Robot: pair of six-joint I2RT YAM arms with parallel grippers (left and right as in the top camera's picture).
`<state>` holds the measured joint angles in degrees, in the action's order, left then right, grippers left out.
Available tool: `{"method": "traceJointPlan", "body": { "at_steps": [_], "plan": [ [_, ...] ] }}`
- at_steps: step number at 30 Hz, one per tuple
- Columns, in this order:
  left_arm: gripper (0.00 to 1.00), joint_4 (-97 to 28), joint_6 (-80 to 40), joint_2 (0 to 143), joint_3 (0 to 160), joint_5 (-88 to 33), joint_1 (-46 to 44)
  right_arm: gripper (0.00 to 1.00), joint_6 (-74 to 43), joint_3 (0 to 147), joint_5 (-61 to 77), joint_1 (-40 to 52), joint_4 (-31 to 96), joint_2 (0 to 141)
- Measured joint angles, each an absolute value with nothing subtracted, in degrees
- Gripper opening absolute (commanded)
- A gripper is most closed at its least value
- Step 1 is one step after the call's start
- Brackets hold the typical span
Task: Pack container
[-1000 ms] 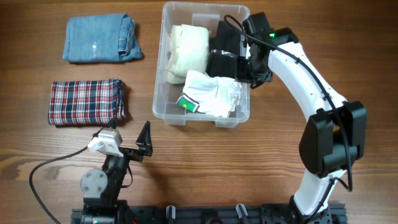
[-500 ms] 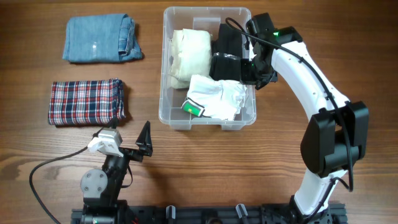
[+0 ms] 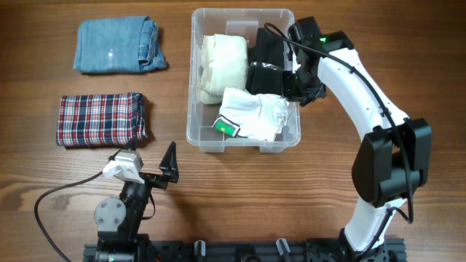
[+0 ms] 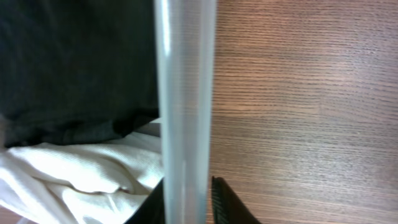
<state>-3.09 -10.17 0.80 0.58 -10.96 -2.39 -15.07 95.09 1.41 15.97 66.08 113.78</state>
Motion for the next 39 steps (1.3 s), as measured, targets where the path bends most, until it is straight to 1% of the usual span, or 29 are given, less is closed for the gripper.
{"method": "traceJointPlan", "body": {
  "at_steps": [2,3,5,9,12,15,18,20,30,39],
  "plan": [
    [1.0,-3.09,-10.17,0.8,0.58,-10.96,-2.39,0.46,-15.0,95.09,0.93,15.94,66.41,113.45],
    [1.0,-3.09,-10.17,0.8,0.58,-10.96,-2.39,0.49,-15.27,95.09,0.71,15.94,66.54,113.08],
    [1.0,-3.11,-10.17,0.8,0.58,-10.96,-2.39,0.5,-15.07,95.09,0.27,15.9,66.7,111.55],
    [1.0,-3.09,-10.17,0.8,0.58,-10.96,-2.39,0.49,-15.29,95.13,-0.19,15.9,66.67,105.91],
    [1.0,-3.09,-10.17,0.8,0.58,-10.96,-2.39,0.4,-15.62,95.35,-0.3,15.9,66.32,101.34],
    [1.0,-3.09,-10.17,0.8,0.58,-10.96,-2.39,0.21,-16.47,95.46,-0.21,15.9,65.25,98.54],
    [1.0,-3.09,-10.17,0.8,0.58,-10.96,-2.39,0.09,-16.75,95.61,0.91,15.97,63.92,95.07],
    [1.0,-3.09,-10.17,0.8,0.58,-10.96,-2.39,0.04,-16.19,95.72,1.87,16.34,63.81,94.06],
    [1.0,-3.09,-10.17,0.8,0.58,-10.96,-2.39,0.04,-16.23,95.81,1.13,26.7,63.86,95.37],
    [1.0,-3.09,-10.17,0.8,0.58,-10.96,-2.39,0.04,-17.43,95.83,-0.3,27.22,63.86,107.15]
  ]
}}
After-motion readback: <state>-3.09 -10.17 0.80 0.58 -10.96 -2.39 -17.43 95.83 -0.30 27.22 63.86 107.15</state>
